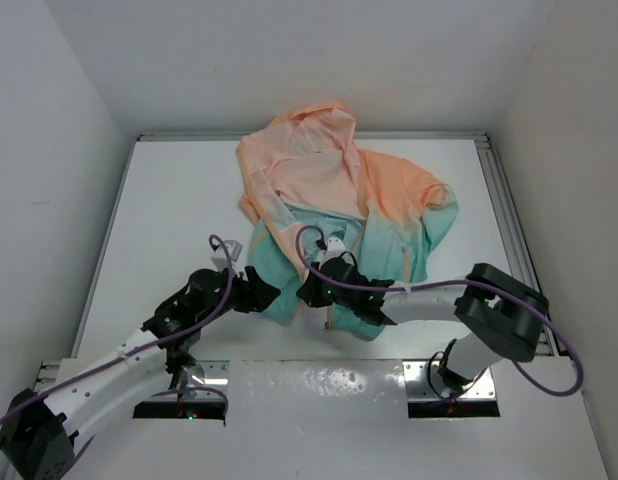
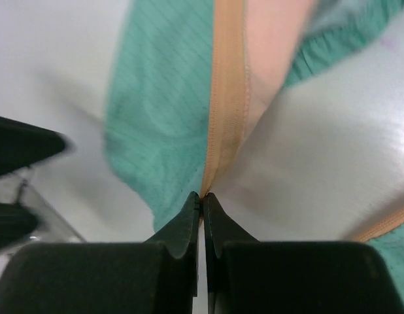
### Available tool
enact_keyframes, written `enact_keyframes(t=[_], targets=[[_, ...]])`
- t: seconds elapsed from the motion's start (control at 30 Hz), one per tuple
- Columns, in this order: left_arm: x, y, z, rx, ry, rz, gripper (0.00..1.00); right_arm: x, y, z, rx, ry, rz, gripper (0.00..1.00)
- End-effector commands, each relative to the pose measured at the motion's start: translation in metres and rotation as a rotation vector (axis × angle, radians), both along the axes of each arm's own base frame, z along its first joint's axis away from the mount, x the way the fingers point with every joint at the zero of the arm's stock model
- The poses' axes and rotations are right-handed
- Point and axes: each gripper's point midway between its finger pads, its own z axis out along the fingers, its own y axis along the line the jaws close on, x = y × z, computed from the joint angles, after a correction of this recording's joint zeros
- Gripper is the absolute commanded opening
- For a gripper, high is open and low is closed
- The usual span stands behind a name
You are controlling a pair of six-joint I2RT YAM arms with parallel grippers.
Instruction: Zip up the jacket
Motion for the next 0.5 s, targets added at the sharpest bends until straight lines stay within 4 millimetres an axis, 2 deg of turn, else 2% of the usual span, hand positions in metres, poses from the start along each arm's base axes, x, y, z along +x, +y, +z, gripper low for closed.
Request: enact_keyframes(t=[0.0,0.03,0.1,0.13,0.3,0.47], targets=[[-0.003,-0.027,0.022,-0.088,-0.068,-0.137,0.56,0.009,0.008,0.049,0.116,-0.070,0.058,0.00],[-0.005,-0.034,0.026,-0.111,-0.074,-0.178,0.56,0.001,0.010,0.051,0.143,-0.033,0.107,0.00],[-0.009,-0.043,0.033,-0.142,-0.095,-0.235,0.58,0.008,0.005,0.061,0.230,-0.001,0.091,0.00],[-0.010,-0.045,0.033,-0.146,-0.096,-0.246,0.58,0.000,0.008,0.066,0.279,0.038,0.141,0.00],[-0.010,-0.048,0.042,-0.178,-0.138,-0.262,0.60,0.003,0.003,0.080,0.396,0.098,0.163,0.00],[-0.015,-0.054,0.035,-0.190,-0.123,-0.309,0.63,-0.002,0.003,0.089,0.472,0.139,0.179,0.00]])
